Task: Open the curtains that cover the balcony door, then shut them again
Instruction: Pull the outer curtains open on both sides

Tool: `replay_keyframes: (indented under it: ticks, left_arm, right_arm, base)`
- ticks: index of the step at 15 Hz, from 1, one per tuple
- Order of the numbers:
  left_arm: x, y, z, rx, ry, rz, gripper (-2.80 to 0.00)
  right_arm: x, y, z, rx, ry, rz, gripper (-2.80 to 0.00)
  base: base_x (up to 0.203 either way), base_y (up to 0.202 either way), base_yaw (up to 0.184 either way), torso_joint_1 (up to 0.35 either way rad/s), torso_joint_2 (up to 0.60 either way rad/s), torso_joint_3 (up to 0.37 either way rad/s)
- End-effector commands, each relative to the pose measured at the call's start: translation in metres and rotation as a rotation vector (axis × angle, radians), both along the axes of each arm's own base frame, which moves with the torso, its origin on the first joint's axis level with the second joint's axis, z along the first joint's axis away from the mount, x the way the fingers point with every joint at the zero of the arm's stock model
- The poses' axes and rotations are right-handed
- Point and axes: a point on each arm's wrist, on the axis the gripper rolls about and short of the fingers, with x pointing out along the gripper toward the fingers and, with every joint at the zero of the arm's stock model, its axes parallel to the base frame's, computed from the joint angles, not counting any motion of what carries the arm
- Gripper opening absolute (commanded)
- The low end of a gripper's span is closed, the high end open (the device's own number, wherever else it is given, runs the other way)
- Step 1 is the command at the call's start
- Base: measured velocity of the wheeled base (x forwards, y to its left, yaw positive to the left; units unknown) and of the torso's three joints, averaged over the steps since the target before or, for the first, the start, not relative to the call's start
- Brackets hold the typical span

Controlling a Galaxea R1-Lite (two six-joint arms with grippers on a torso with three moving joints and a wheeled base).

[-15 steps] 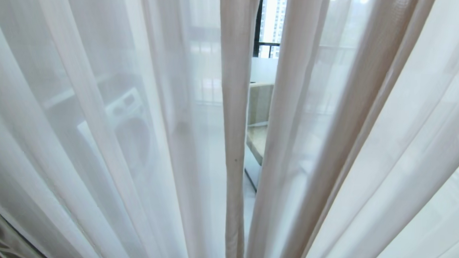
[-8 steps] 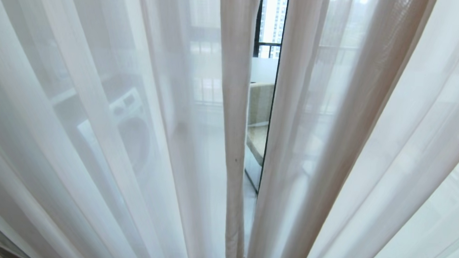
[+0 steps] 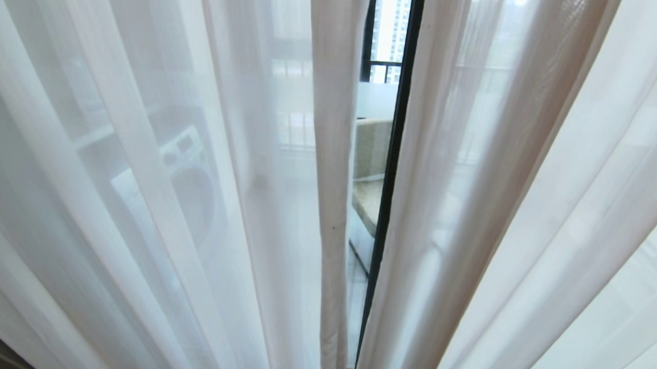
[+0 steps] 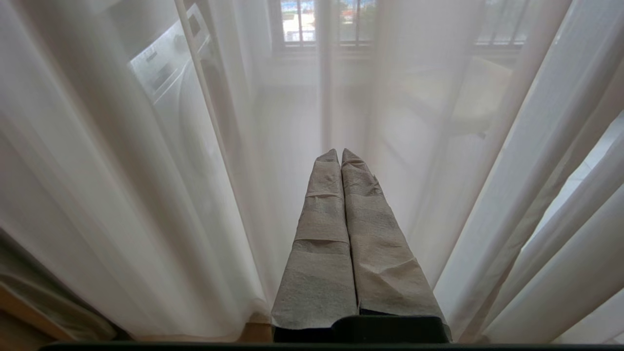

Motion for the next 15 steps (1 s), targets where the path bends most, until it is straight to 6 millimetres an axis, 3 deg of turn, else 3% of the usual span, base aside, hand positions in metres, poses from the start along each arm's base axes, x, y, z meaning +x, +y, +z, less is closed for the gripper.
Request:
replay_keyframes:
  ticks: [1,4,15]
  left_arm:
    - [0.0001,0.0,-0.0003,0.0,0.002,0.001,-2.8]
    - [0.0001,0.0,-0.0002,0.0,0.002,0.001,-2.8]
    - [0.0,0.0,-0.0001,0.0,0.001,0.001,-2.8]
  right_arm:
    - [-0.0103,0.0001,-0.0057,-0.003,-0.074,0.006,-2.8]
    - [-0.0175,0.0,-0.0142,0.005,-0.095,0.011,-2.8]
    - [-0.0176,0.0,-0.0148,0.069,-0.087,0.008,-2.8]
  base:
    - [0.0,0.0,0.0,0.0,0.0,0.0]
    - [0.0,0.0,0.0,0.0,0.0,0.0]
    - [0.0,0.0,0.0,0.0,0.0,0.0]
